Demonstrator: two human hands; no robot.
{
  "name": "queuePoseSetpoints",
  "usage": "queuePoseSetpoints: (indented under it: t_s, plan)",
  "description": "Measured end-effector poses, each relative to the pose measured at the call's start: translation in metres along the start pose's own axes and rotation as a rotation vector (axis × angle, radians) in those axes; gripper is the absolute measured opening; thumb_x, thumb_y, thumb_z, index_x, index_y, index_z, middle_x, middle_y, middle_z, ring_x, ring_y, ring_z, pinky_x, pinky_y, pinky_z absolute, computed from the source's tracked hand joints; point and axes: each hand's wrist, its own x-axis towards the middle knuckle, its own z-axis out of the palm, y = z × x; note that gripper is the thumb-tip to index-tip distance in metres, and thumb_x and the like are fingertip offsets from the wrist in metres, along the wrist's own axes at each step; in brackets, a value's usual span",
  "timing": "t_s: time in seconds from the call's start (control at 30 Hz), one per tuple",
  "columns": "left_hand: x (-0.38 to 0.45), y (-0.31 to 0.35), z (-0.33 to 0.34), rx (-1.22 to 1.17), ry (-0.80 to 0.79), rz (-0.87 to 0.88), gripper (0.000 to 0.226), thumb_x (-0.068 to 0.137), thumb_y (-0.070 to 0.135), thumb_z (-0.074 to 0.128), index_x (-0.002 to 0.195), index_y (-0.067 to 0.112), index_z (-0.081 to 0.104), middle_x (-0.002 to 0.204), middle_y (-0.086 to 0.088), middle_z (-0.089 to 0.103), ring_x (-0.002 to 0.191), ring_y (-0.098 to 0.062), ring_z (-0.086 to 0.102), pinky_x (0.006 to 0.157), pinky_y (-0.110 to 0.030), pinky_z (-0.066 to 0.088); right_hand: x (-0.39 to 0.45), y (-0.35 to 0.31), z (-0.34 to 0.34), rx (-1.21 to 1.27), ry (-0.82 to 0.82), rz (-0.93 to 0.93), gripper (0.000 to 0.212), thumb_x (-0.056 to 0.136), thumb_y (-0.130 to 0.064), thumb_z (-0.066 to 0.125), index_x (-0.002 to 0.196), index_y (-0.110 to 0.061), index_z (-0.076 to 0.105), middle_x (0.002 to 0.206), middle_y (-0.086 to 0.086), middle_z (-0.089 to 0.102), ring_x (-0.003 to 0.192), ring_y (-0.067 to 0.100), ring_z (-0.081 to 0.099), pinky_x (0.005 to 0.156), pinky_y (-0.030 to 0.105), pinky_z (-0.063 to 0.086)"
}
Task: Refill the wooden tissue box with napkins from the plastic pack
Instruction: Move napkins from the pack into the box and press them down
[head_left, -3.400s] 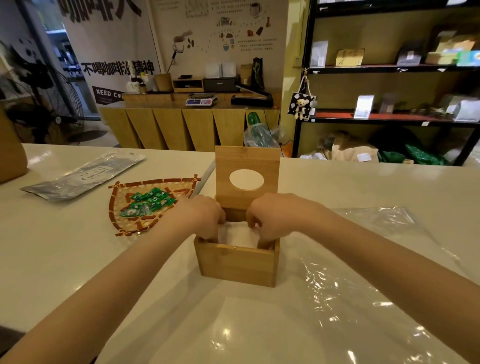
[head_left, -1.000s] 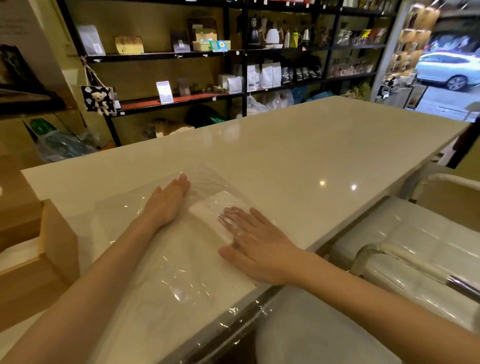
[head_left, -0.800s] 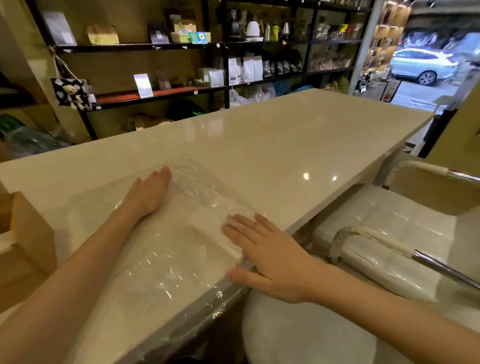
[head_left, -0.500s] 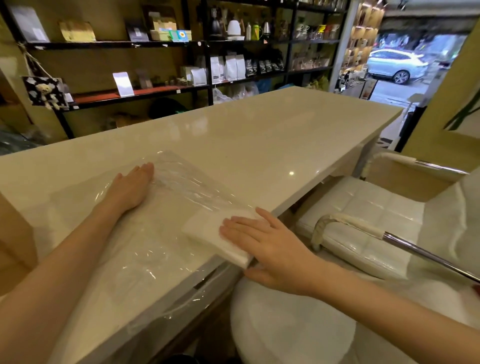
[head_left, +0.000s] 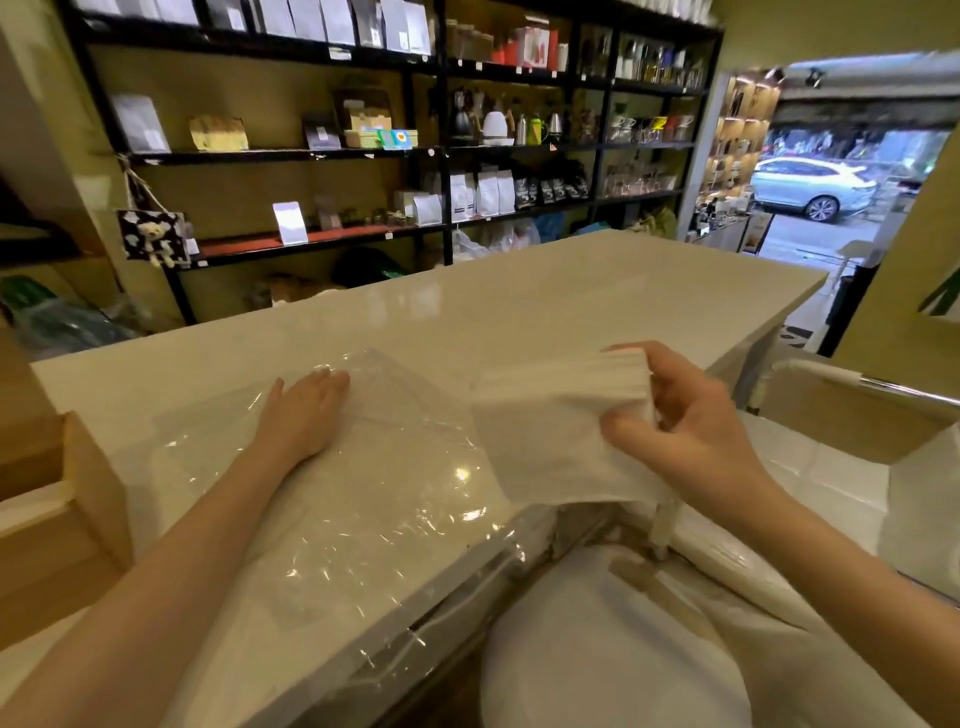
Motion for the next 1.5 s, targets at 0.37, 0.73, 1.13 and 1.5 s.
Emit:
queuePoseSetpoints:
  t_s: [0.37,0.73,1.13,1.5]
  plan:
    - [-0.046,0.018,-0.074,-0.56,0.334,-0.143,0.054,0.098,0.036,0.019,0.113,0.011,0.063,0.116,-0.002,0.062,0.112,-0.022,0.054,0.1,-0.034,0.034,0.096,-0.025,0.073,0.209,-0.063,-0.07,0.029,0.08,0.002,0.058,0.099,-0.02,0.056,0.083,-0.008,0.063,0.07,-0.001,0.064,0.058,0.015,0.051]
    - [-0.144,-0.041,-0.167,-1.458,-0.023,-0.439,0.078,0.085,0.066,0.02,0.109,0.004,0.062,0.101,-0.017,0.072,0.088,-0.027,0.071,0.075,-0.036,0.054,0.12,-0.063,0.206,-0.275,-0.111,-0.933,0.039,0.078,-0.027,0.061,0.111,-0.006,0.06,0.099,0.012,0.071,0.097,0.013,0.05,0.082,0.031,0.044]
    - [-0.203,-0.102,-0.172,-1.688,0.21,-0.715,0.047,0.057,0.02,0.073,0.1,0.008,0.059,0.069,-0.008,0.072,0.057,-0.017,0.07,0.041,-0.026,0.056,0.128,-0.065,0.272,0.017,-0.544,-1.002,0.041,0.081,-0.028,0.06,0.12,-0.032,0.05,0.135,-0.012,0.043,0.13,0.009,0.033,0.11,0.02,0.023]
    - [-0.213,-0.12,-0.174,-1.584,0.239,-0.584,0.025,0.076,0.011,0.061,0.1,0.019,0.062,0.072,0.002,0.076,0.063,-0.009,0.071,0.053,-0.02,0.057,0.139,-0.079,0.296,0.763,-1.103,0.851,0.049,0.088,-0.046,0.043,0.101,-0.003,0.061,0.097,0.016,0.073,0.09,0.028,0.07,0.076,0.037,0.057]
